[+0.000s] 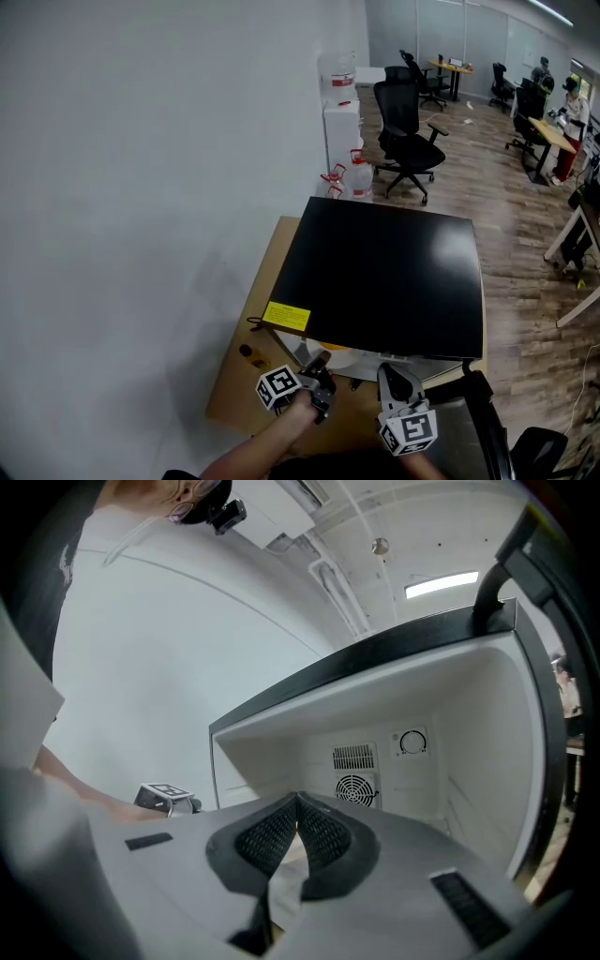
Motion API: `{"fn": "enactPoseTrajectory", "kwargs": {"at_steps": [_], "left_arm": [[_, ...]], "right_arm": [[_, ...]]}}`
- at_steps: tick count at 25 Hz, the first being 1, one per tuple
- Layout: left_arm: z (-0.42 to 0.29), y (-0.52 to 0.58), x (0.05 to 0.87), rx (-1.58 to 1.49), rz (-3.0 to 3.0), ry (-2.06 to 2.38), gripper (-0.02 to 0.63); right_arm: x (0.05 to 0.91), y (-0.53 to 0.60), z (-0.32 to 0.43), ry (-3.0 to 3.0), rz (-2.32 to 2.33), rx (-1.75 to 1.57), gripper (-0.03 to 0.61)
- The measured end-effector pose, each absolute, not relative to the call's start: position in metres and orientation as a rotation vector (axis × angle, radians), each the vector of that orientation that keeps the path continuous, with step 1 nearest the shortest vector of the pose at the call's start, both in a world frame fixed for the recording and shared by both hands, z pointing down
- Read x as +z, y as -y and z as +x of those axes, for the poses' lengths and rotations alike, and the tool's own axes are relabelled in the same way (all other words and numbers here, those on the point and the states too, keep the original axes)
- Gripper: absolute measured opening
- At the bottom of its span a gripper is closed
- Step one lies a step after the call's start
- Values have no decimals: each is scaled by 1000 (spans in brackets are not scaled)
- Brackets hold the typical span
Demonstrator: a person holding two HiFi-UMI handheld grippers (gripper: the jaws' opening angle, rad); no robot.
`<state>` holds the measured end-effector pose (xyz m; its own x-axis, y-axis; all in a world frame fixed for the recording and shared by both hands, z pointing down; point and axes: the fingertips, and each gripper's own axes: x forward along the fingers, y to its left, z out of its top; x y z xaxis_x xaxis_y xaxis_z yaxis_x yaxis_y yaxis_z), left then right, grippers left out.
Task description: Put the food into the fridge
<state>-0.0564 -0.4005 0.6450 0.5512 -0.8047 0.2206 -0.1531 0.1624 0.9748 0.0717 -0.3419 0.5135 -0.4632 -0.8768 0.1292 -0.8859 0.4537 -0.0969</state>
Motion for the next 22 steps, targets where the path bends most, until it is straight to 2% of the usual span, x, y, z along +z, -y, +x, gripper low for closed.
{"fn": "enactPoseTrajectory", "kwargs": {"at_steps": [22], "left_arm": [[-53, 426, 634, -548, 1308, 1001, 29]], "right_arm": [[510, 335, 75, 2652, 1605, 258, 60]]}}
